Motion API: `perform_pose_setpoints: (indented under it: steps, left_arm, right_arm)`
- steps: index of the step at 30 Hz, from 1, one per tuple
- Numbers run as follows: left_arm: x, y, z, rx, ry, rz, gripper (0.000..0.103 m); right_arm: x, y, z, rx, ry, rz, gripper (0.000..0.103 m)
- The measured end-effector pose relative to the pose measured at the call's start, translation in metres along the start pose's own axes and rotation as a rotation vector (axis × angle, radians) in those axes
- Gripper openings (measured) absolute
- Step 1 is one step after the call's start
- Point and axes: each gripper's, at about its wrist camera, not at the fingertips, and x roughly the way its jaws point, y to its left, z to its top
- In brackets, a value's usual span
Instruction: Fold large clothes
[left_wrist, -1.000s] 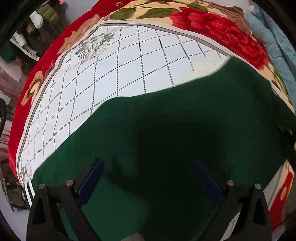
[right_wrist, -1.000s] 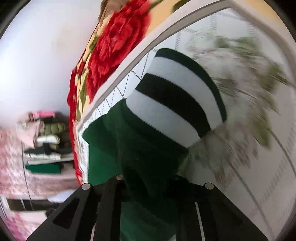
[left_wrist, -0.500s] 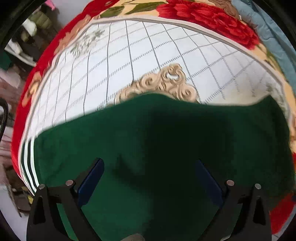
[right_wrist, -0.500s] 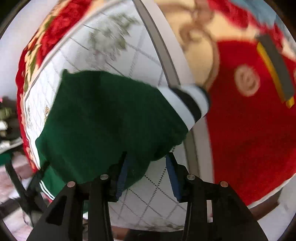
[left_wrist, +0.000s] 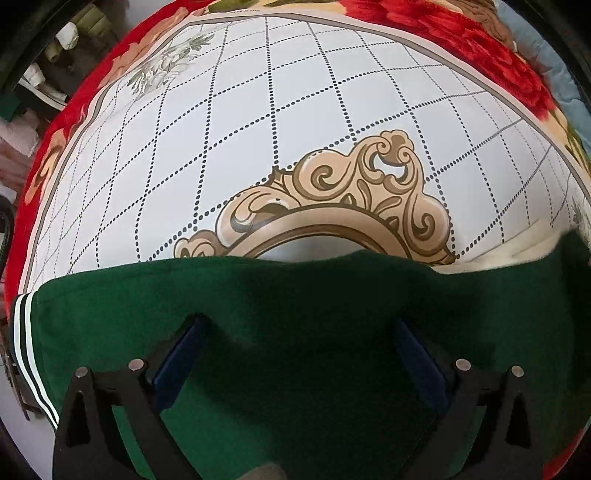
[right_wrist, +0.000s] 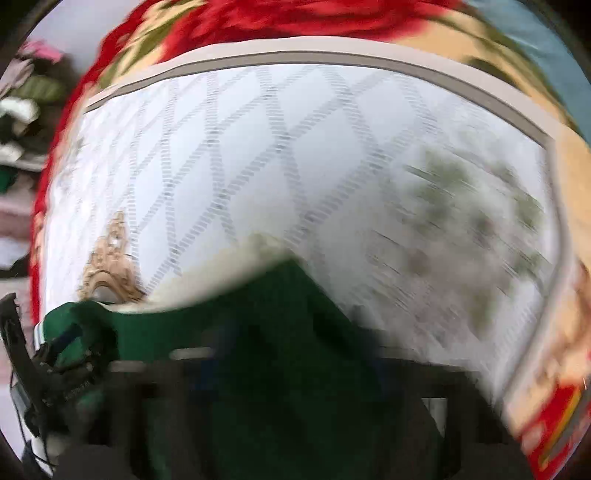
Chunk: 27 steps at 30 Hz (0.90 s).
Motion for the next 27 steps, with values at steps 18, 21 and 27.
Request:
perform_pose_setpoints:
  steps: [18, 21, 27]
  left_arm:
    - [-0.013, 0.001, -0.008, 0.006, -0.021, 0.017, 0.103]
    - [-0.047, -0.006, -0.013, 0.033, -0.061, 0.044, 0.103]
    - [-0.089, -0.026, -0.047, 0.070, -0.110, 0.035, 0.103]
  right_arm:
    - [0.030, 0.027, 0.047, 0.090, -0.062, -0.011, 0.013]
    - [-0.007, 0.013, 0.037, 0.121, -0.071, 0.057, 0.019]
    - [-0.100, -0.046, -0.069, 0.288, -0.238, 0.156, 0.091]
